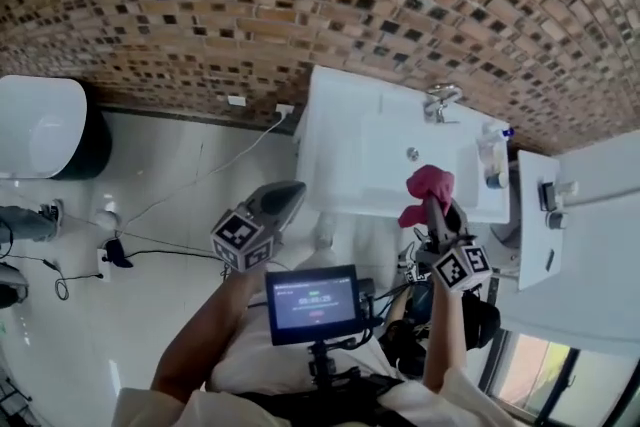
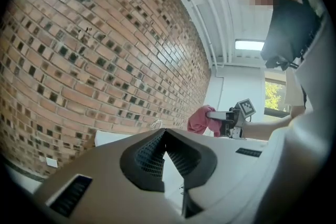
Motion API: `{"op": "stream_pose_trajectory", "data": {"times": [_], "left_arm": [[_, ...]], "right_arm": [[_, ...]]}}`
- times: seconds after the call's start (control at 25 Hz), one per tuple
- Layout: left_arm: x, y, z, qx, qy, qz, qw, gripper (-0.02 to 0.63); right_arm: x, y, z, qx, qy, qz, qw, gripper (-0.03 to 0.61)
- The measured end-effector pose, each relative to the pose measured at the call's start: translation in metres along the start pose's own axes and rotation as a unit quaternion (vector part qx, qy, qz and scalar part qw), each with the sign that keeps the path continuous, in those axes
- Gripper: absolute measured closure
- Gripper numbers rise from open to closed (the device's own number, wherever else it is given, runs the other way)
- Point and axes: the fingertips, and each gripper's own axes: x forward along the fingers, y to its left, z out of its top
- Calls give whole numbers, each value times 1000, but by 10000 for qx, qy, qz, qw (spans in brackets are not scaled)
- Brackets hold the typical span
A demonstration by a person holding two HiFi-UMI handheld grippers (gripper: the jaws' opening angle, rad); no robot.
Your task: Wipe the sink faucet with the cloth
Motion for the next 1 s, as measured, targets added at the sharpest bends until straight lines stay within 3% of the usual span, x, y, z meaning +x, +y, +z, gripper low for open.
{"op": "stream_pose_trajectory", "data": {"times": [0.12, 0.28, 0.36, 0.56, 0.8, 1.0], "left_arm": [[-27, -4, 1, 76, 90, -106, 9999, 612], [-50, -15, 3, 116, 137, -262, 9995, 612], [-56, -22, 8, 171, 102, -319, 9993, 607], [-61, -44, -1, 219, -6, -227, 9995, 576], [-39, -55, -25, 84, 54, -139, 9999, 577], [-20, -68, -37, -159, 133, 57, 9998, 577]], "right_arm": [[-25, 35, 4, -329, -231, -124, 9991, 509], [-56, 71, -1, -1397, -249, -462, 9888, 509], [-66, 83, -6, -1581, -343, -483, 9856, 509], [-91, 79, -42, -1184, -346, -621, 9904, 511], [-109, 47, -83, -30, -197, -685, 9974, 515], [-123, 37, -88, 39, -162, -642, 9978, 515]]}}
